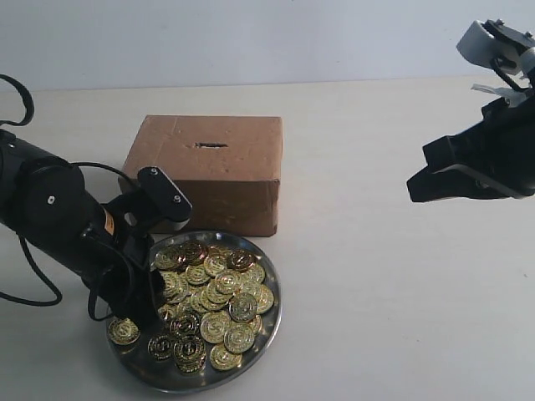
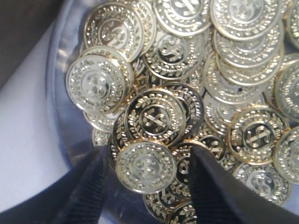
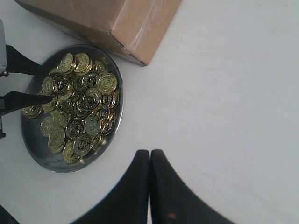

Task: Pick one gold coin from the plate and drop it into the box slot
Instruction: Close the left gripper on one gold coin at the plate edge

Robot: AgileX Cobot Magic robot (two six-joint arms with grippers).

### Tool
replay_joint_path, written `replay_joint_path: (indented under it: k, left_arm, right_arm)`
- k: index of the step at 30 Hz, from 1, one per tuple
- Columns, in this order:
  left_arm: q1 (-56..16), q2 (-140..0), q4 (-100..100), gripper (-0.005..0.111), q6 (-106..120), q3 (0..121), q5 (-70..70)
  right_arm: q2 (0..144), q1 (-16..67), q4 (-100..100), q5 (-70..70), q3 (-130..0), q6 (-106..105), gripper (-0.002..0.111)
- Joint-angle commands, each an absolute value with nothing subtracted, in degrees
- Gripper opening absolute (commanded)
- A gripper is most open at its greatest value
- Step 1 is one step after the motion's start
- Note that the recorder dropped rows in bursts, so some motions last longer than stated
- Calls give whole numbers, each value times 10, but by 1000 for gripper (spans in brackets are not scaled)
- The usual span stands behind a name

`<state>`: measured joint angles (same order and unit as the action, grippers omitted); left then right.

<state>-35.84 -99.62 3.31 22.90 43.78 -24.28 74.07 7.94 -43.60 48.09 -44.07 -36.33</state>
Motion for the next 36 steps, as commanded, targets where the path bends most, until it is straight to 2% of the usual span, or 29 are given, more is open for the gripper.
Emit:
replay_joint_path:
  k: [1,9,22,26,36]
  left_arm:
    - [-360,-997,31,51,234,435,-234]
    - [-360,-997,31,47,240,435,-228]
    - [-360,-1002,31,47,252,435,-228]
    - [-360,-1034,31,50,252,435,-232]
    - [-360,-1036,20,48,252,435,-252]
  right_arm:
    - [740,80,-439,481,-445,-369,0]
    - [740,80,-440,481,-445,-369,0]
    - [740,80,-440,481,-445,-369,0]
    - [740,80,-440,481,-445,-369,0]
    - [740,80,-440,481,-445,-369,0]
